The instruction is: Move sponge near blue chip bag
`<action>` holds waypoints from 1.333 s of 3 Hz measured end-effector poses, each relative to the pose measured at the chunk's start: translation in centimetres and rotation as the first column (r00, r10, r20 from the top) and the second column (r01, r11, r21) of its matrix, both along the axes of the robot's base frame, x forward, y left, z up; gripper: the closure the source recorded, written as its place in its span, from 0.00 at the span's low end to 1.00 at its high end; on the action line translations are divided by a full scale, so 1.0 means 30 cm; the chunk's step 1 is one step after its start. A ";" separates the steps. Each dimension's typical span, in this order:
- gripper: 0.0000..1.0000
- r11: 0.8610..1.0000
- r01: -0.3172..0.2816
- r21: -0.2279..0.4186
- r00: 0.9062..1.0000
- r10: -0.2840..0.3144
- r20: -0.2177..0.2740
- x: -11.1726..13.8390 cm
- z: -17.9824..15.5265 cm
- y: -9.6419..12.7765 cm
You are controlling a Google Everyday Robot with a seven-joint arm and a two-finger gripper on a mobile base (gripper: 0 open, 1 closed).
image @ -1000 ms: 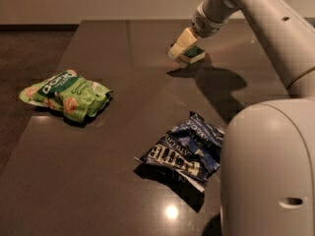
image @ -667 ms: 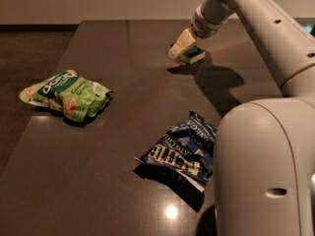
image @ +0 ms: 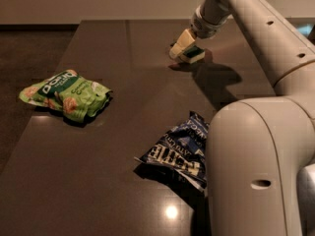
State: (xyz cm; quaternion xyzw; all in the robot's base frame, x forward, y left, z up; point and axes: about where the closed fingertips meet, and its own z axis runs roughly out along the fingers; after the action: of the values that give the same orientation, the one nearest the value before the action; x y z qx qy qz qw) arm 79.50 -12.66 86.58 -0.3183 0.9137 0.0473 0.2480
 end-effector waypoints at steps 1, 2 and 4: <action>0.31 1.000 -0.006 -0.010 1.000 0.006 -0.008 -0.001 -0.002 -0.001; 0.54 0.999 -0.026 -0.026 1.000 0.026 -0.016 -0.014 -0.002 -0.001; 1.00 0.993 -0.097 -0.073 0.995 0.095 -0.027 -0.083 0.023 -0.008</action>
Offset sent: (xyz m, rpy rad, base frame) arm -0.0123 -0.0055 0.0093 -0.0510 0.0157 0.0514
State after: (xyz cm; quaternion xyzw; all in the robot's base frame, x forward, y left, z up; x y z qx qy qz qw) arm 77.02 -12.90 87.28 -0.3704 0.9013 0.0291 0.2229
